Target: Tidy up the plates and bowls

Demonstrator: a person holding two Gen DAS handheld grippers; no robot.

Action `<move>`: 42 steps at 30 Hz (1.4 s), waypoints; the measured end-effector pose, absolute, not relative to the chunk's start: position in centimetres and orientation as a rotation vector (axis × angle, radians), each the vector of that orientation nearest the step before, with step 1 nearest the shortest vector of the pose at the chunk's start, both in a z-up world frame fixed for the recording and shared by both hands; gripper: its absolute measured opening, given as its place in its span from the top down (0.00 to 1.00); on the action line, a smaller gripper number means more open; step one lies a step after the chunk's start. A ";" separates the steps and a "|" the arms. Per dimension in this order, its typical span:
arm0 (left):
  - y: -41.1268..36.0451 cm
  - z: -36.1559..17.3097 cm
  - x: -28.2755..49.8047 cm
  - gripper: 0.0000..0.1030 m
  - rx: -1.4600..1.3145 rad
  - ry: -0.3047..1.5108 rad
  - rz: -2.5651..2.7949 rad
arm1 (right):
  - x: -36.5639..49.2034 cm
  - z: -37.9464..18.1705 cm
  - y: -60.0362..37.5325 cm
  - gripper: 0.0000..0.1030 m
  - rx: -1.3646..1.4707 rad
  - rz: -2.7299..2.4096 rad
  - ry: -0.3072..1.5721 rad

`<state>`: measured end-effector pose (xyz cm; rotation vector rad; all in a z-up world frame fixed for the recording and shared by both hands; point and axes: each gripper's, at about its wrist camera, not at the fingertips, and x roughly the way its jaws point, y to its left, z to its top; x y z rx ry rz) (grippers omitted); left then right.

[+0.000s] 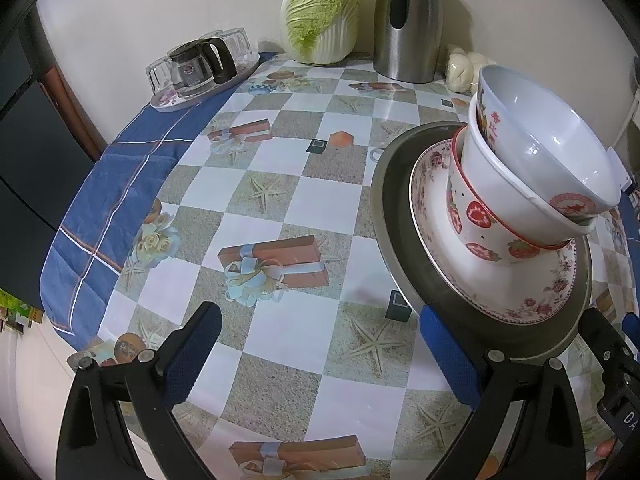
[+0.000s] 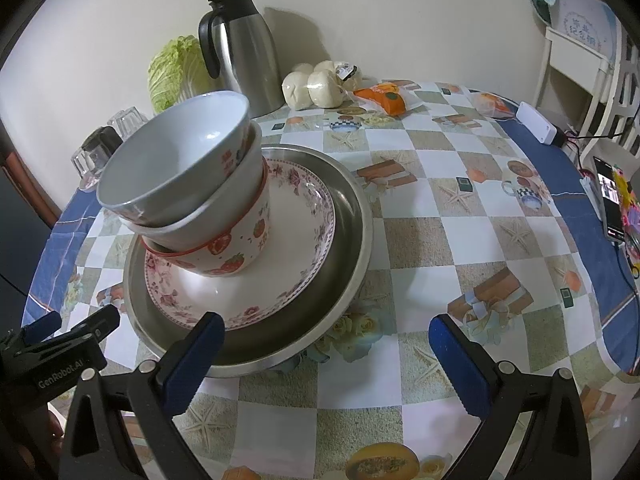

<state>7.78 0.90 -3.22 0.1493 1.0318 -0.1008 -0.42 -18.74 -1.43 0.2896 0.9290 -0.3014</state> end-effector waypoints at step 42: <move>1.1 -3.4 7.9 0.03 0.124 1.056 -0.103 | -0.4 -1.6 -18.6 0.00 0.288 -0.299 0.939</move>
